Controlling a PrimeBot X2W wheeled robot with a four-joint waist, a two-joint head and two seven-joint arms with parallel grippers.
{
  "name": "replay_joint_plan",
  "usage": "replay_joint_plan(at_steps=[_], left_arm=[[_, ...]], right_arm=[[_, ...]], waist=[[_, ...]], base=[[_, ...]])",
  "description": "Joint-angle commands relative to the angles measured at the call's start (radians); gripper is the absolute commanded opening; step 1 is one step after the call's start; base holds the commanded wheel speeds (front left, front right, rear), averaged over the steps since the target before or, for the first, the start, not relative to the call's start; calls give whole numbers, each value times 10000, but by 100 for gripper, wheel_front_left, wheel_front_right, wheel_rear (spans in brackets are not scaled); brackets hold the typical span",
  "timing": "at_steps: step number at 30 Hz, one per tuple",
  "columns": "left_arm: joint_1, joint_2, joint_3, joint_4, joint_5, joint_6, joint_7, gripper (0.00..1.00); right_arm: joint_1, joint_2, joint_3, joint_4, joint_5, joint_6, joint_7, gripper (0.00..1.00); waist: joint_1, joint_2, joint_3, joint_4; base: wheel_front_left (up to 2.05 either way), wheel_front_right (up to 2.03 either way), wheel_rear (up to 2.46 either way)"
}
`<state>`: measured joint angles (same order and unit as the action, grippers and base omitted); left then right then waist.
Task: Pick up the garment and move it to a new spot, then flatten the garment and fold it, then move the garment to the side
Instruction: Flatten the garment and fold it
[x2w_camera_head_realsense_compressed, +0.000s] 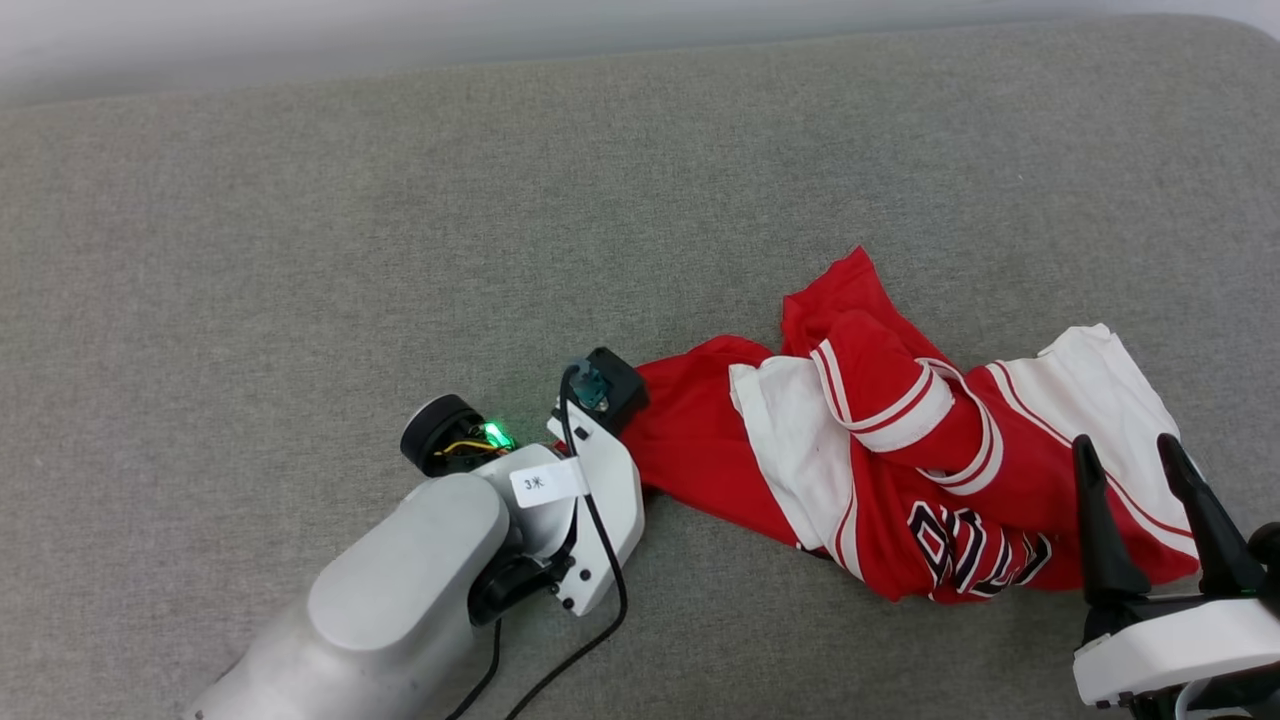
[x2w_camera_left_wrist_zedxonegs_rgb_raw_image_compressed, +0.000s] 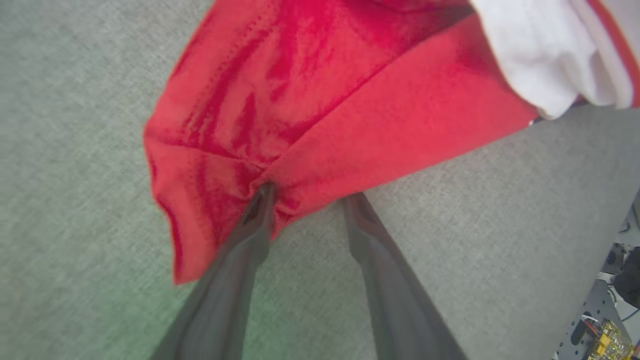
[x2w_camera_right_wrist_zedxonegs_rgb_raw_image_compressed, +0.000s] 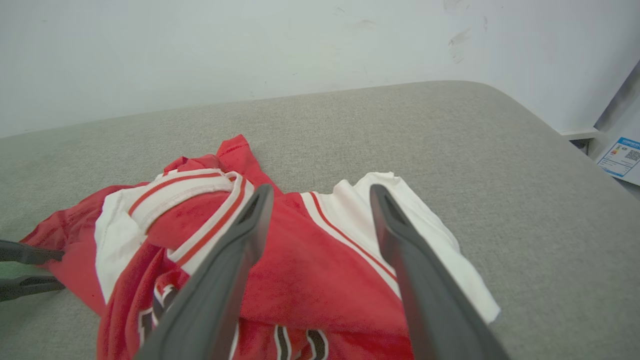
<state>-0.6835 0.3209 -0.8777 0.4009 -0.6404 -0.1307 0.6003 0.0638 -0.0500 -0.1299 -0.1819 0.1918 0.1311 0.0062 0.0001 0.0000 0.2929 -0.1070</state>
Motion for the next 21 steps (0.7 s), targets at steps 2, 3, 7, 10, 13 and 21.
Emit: replay_joint_plan(at_steps=[2, 3, 7, 10, 13, 21], left_arm=[[218, 85, -323, 499, 11, 2, -236, 0], [147, 78, -330, 568, 18, 2, -413, 0], [-54, 122, -187, 688, 111, 6, -1098, 0], [1, 225, 42, 590, 101, 38, -1788, 0], [273, 408, 258, 274, 46, 214, -2343, 0], [2046, 1371, 899, -1273, -425, 1297, -2969, 0]], right_arm=[[-134, -7, -49, 107, 55, -7, -76, 100], [-150, -7, -78, 136, 59, -7, -92, 100], [-165, -7, -122, 243, 72, -7, -95, 100], [-112, -7, -192, 342, 57, -7, -48, 100], [-18, -7, -239, 362, -23, -7, 38, 100], [243, -6, -286, 184, -197, -7, 348, 100]], waist=[[-1, 0, -29, 8], [-1, 0, -56, 37], [-1, 0, -226, 157], [-1, 0, -505, 368], [-1, 0, -832, 624], [-1, 0, -1634, 1407]], base=[[0, 0, 0], [0, 0, 0], [0, 0, 0], [0, 0, 0], [0, 0, 0], [0, 0, 0]])
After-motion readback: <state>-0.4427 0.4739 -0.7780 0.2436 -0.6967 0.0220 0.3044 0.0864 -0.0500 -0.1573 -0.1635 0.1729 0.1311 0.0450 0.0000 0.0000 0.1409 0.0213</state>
